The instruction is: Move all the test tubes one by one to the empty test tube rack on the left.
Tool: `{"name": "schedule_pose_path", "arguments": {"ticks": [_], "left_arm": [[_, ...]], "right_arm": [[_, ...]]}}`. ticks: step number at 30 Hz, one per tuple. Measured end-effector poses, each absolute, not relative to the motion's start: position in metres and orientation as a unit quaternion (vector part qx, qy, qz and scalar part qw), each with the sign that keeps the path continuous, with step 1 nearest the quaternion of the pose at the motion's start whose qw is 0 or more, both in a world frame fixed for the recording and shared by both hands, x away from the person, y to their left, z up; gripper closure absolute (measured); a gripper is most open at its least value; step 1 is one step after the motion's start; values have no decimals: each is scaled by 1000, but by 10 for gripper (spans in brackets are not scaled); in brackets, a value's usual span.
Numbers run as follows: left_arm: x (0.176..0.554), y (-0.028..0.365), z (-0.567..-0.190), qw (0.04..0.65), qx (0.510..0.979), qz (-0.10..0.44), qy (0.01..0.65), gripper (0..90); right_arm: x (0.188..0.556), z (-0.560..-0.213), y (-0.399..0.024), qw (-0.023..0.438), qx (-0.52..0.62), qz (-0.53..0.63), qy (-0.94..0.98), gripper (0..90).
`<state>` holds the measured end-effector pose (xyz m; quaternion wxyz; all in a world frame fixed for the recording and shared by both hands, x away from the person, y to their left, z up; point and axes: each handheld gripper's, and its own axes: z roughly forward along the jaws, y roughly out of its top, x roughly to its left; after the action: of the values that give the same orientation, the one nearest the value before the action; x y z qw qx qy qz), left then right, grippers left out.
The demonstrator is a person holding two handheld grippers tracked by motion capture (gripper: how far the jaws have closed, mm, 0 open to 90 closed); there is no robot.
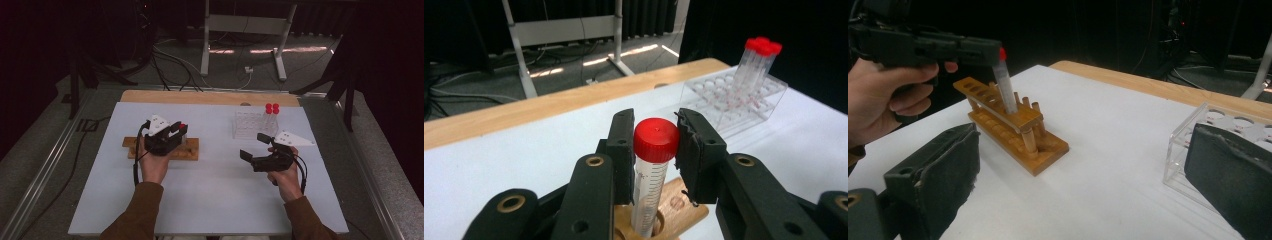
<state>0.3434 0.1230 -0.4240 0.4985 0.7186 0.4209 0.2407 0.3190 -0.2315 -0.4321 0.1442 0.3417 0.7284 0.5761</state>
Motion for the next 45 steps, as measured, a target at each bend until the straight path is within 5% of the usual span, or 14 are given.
{"name": "schedule_pose_path", "arguments": {"ticks": [22,29,34,39,45], "left_arm": [[344,123,-447,486,725,224,433,694],[336,135,-444,520,699,210,444,448],[323,152,-440,546,677,190,456,352],[307,165,-435,537,671,218,463,172],[292,179,-434,537,664,239,463,66]], "right_arm": [[319,-432,-232,145,341,577,728,9],[319,-431,-234,146,343,578,726,9],[320,-432,-235,146,345,577,726,9],[320,-432,-234,146,346,576,726,9],[320,-432,-235,149,348,575,726,9]]}}
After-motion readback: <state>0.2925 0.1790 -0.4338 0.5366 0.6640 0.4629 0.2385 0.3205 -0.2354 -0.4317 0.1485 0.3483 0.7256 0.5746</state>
